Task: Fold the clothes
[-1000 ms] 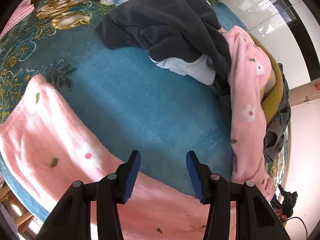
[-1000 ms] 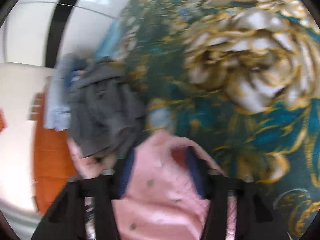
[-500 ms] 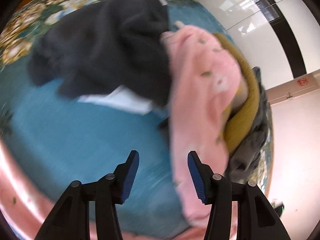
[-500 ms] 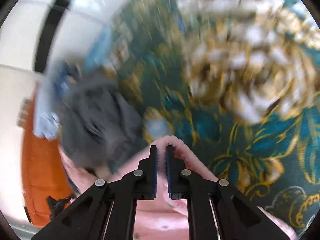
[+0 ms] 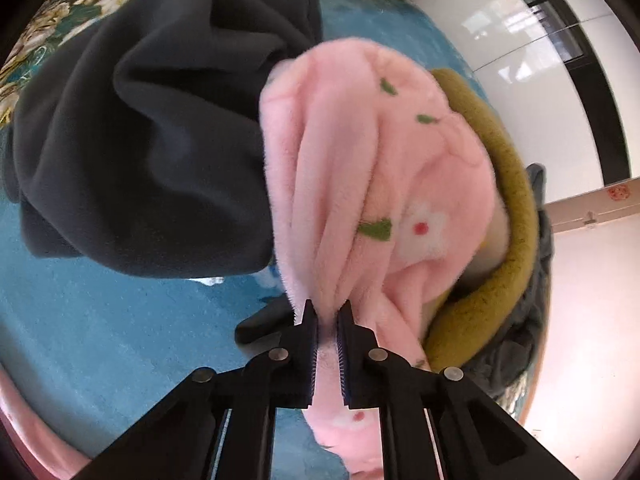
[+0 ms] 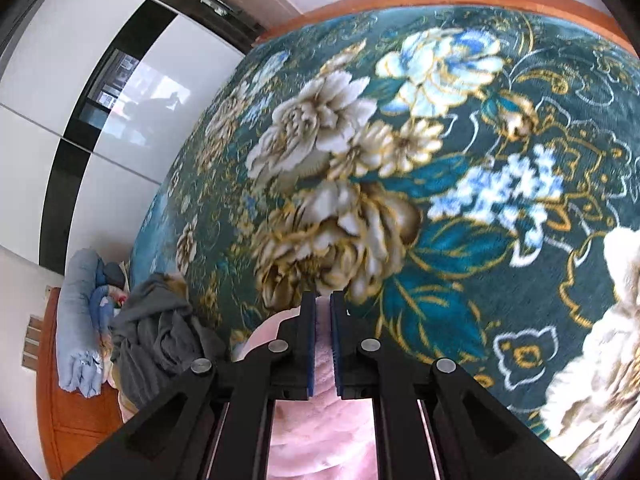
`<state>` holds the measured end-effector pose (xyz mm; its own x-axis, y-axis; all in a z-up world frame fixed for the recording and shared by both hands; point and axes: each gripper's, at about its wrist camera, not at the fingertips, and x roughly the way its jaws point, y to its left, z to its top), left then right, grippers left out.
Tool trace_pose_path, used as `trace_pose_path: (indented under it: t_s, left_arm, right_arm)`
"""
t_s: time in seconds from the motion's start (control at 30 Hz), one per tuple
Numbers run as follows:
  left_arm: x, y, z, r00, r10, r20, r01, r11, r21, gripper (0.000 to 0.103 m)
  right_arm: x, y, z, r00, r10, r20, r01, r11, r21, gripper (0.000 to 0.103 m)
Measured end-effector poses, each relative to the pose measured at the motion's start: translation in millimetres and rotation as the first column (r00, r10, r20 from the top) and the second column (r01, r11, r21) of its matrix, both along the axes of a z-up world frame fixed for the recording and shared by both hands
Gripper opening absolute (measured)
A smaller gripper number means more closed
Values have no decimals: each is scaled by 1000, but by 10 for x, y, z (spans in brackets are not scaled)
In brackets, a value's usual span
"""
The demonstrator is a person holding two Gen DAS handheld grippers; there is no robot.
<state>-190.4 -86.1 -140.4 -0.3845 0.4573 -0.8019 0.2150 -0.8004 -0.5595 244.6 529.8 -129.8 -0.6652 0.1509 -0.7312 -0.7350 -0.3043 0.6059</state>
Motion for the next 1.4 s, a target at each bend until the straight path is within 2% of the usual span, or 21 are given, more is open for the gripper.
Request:
trace_pose_path:
  t_s: [0.07, 0.1, 0.17, 0.2, 0.33, 0.37, 0.43, 0.5, 0.6, 0.7, 0.73, 0.8, 0.93, 1.03, 1.1, 1.13, 1.17, 1.2, 1.23, 1.37, 1.4]
  left_arm:
    - [116, -67, 225, 995, -25, -96, 28, 999, 26, 7]
    - [220, -139, 360, 987, -32, -158, 42, 997, 63, 7]
    - [589, -381, 598, 963, -26, -268, 52, 995, 89, 7]
    - [756, -489, 646, 957, -15, -290, 41, 996, 82, 7]
    - [1360, -998, 130, 991, 83, -108, -79, 996, 36, 7]
    - [1451, -1111, -49, 994, 107, -35, -106, 994, 29, 7]
    - [1629, -1290, -358, 984, 160, 79, -163, 986, 31, 7]
    - [1680, -1333, -443, 977, 174, 121, -180, 983, 36, 7]
    - [1676, -1331, -395, 977, 156, 143, -163, 986, 39, 11]
    - [1539, -1254, -72, 991, 98, 88, -96, 995, -28, 19]
    - [1460, -1232, 20, 995, 81, 63, -78, 995, -54, 24]
    - [1266, -1194, 201, 999, 45, 11, -44, 994, -100, 53]
    - [662, -1032, 434, 998, 3, -66, -12, 989, -144, 62]
    - [331, -975, 327, 999, 21, -50, -31, 980, -199, 65]
    - [203, -986, 267, 999, 31, -39, -38, 981, -189, 59]
    - [159, -965, 258, 998, 27, -48, -35, 984, -173, 50]
    - [123, -935, 260, 998, 19, -52, -28, 985, -170, 22]
    - [114, -906, 270, 999, 11, -47, -19, 984, -178, 5]
    - [157, -887, 281, 998, 2, -60, -12, 985, -172, 5]
    - [465, -1215, 562, 980, 31, -194, -39, 998, -40, 4]
    - [566, -1376, 590, 976, 58, -211, -68, 997, -41, 4]
  right_arm:
    - [-13, -20, 40, 1000, 15, -6, -15, 1000, 5, 7]
    - [-6, -29, 73, 1000, 22, -12, -22, 1000, 12, 7]
    - [0, -55, 132, 999, 42, -23, -41, 999, 28, 7]
    - [9, -74, 156, 998, 51, -24, -50, 998, 36, 7]
    - [136, -128, 25, 999, 45, 9, -45, 999, 14, 7]
    - [162, -132, -17, 999, 41, 15, -41, 999, 4, 7]
    - [204, -156, -120, 999, 34, 35, -33, 999, -21, 7]
    - [241, -184, -212, 998, 30, 52, -28, 999, -45, 7]
    - [278, -221, -258, 998, 34, 52, -31, 998, -60, 7]
    - [300, -253, -247, 998, 47, 51, -44, 998, -53, 7]
    - [299, -259, -239, 997, 53, 53, -50, 997, -51, 6]
    - [291, -270, -230, 996, 63, 56, -60, 997, -51, 6]
    - [208, -324, -227, 995, 84, 55, -80, 995, -65, 7]
    - [132, -390, -168, 992, 115, 57, -111, 992, -65, 7]
    - [99, -426, -109, 989, 137, 64, -133, 989, -57, 8]
    - [82, -448, -74, 986, 149, 73, -146, 988, -49, 8]
    - [64, -472, -32, 983, 164, 84, -161, 986, -37, 8]
    - [46, -494, 6, 980, 177, 95, -176, 984, -25, 8]
    - [24, -511, 34, 977, 187, 102, -187, 982, -16, 8]
    - [-100, -575, 97, 969, 223, 107, -224, 975, -1, 8]
    - [-137, -596, 103, 967, 232, 108, -234, 972, 3, 8]
